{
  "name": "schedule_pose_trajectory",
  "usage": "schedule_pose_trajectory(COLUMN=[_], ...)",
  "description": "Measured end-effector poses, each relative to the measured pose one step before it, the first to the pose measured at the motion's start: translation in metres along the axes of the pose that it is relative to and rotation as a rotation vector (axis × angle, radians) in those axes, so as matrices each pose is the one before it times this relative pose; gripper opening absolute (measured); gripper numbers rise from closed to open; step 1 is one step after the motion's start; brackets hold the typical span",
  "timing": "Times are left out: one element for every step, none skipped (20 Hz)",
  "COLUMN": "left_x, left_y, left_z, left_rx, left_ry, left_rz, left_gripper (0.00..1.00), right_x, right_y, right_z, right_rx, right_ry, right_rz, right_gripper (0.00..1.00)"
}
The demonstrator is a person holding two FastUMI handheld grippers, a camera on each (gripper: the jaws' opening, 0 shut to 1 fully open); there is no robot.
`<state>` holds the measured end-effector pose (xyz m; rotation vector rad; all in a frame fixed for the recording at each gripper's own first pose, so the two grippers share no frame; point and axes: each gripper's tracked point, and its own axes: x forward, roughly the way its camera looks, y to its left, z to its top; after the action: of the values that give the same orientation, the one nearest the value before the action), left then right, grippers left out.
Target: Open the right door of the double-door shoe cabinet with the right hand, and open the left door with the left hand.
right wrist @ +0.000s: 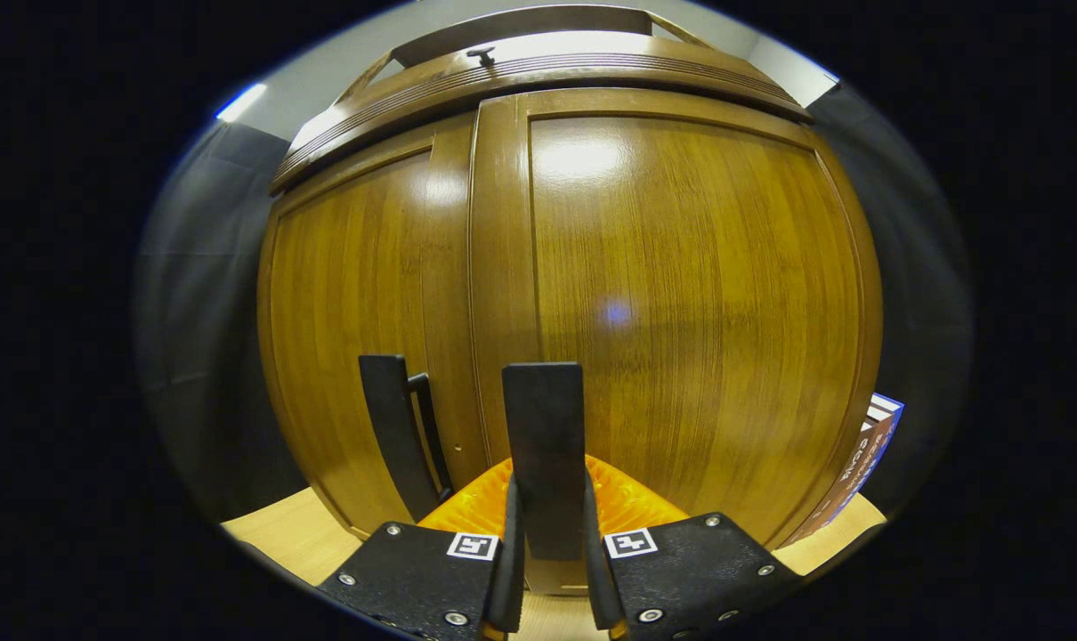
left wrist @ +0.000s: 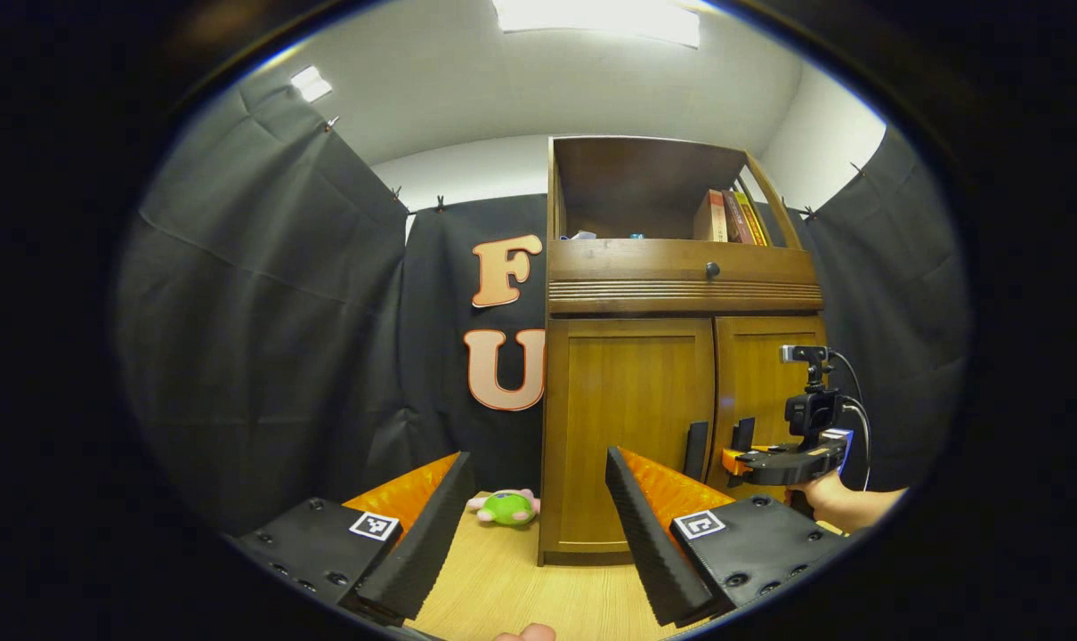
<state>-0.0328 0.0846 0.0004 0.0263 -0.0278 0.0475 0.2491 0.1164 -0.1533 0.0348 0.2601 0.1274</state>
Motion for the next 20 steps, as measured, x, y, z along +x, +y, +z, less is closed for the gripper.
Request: schedule_pose_trajectory(left_x=[-0.00313, -0.00278, -0.00345, -0.00236, -0.00155, -0.00030, 0.00054, 0.00146, -0.00036, 0.00055, 0.00108, 0.00063, -0.00235, -0.00004, -0.00179, 0.00031, -0.00015, 0.00126, -0.00032, 0.00084], left_y=[-0.00102, -0.00200, -0.00040, -0.00046, -0.00189, -0.00091, -0.00262, -0.00507, -0.00443, -0.00536, -0.00544, -0.00628, -0.00442, -0.00531, -0.00609, -0.00988, -0.01024, -0.00775, -0.00266, -0.00303], left_z=[-0.00069, -0.00093, -0.00041, 0.00008, 0.00088, 0.00197, 0.00286, 0.00182, 0.00119, 0.00255, 0.00290, 0.00139, -0.00032, -0.00104, -0.00055, -0.00289, -0.00510, -0.00243, -0.00033, -0.00076], left_rx=[-0.00327, -0.00166, 0.00029, 0.00098, -0.00091, -0.00399, -0.00556, -0.00198, 0.00161, 0.00464, 0.00529, 0.00625, 0.00415, -0.00073, -0.00724, -0.01224, -0.00844, -0.00161, 0.00260, 0.00160], left_ry=[0.00531, 0.00485, 0.00452, 0.00244, 0.00104, -0.00607, -0.00695, -0.00115, -0.00081, -0.00478, -0.00465, -0.00178, -0.00147, 0.00014, 0.00178, 0.00868, 0.01366, 0.00786, 0.00239, 0.00079], left_rz=[-0.00197, -0.00275, -0.00104, -0.00154, -0.00267, -0.00049, -0.00673, -0.01058, -0.00922, -0.00922, -0.00834, -0.00771, -0.00545, -0.00435, -0.00690, -0.01641, -0.01955, -0.01038, -0.00198, 0.00121], left_gripper=[0.97, 0.98, 0.98, 0.98, 0.98, 0.96, 0.99, 0.97, 0.96, 0.96, 0.96, 0.99, 0.96, 0.96, 0.96, 0.96, 0.96, 0.95, 0.96, 0.96], right_x=[-0.00123, 0.00036, -0.00107, -0.00903, -0.00521, -0.00462, -0.00328, -0.00633, -0.00402, -0.00588, -0.00511, -0.00492, -0.00447, -0.00364, -0.00359, -0.00488, -0.00412, -0.00459, -0.00564, -0.00513], right_y=[0.00052, -0.00035, -0.00043, 0.00165, 0.00028, -0.00102, -0.00183, -0.00089, 0.00017, -0.00068, -0.00112, -0.00184, -0.00217, -0.00170, -0.00192, -0.00152, -0.00145, -0.00172, -0.00270, -0.00162], right_z=[0.00087, 0.00181, 0.00100, -0.00252, 0.00109, -0.00185, 0.00088, 0.00046, -0.00020, -0.00080, -0.00027, 0.00018, -0.00035, 0.00009, 0.00022, 0.00046, -0.00055, 0.00002, -0.00077, -0.00004], right_rx=[0.00188, -0.00271, -0.00381, -0.00347, -0.00211, -0.00160, 0.00413, 0.00349, 0.00432, 0.00216, -0.00212, -0.00414, -0.00224, -0.00194, 0.00058, 0.00429, 0.00526, 0.00603, 0.00490, 0.00507], right_ry=[-0.00544, -0.00674, -0.00300, -0.00008, -0.00286, -0.00160, 0.00072, 0.00477, 0.00647, 0.00426, -0.00069, -0.00321, -0.00454, -0.00284, 0.00060, 0.00145, 0.00254, 0.00038, 0.00108, -0.00044], right_rz=[0.00006, 0.00000, 0.00019, 0.00035, 0.00330, 0.00175, 0.00219, 0.00254, 0.00209, 0.00235, 0.00304, 0.00012, -0.00346, -0.00394, -0.00357, -0.00246, 0.00014, 0.00025, 0.00072, -0.00017], right_gripper=[0.30, 0.30, 0.30, 0.30, 0.29, 0.30, 0.29, 0.30, 0.29, 0.29, 0.30, 0.29, 0.30, 0.29, 0.29, 0.29, 0.29, 0.29, 0.29, 0.29])
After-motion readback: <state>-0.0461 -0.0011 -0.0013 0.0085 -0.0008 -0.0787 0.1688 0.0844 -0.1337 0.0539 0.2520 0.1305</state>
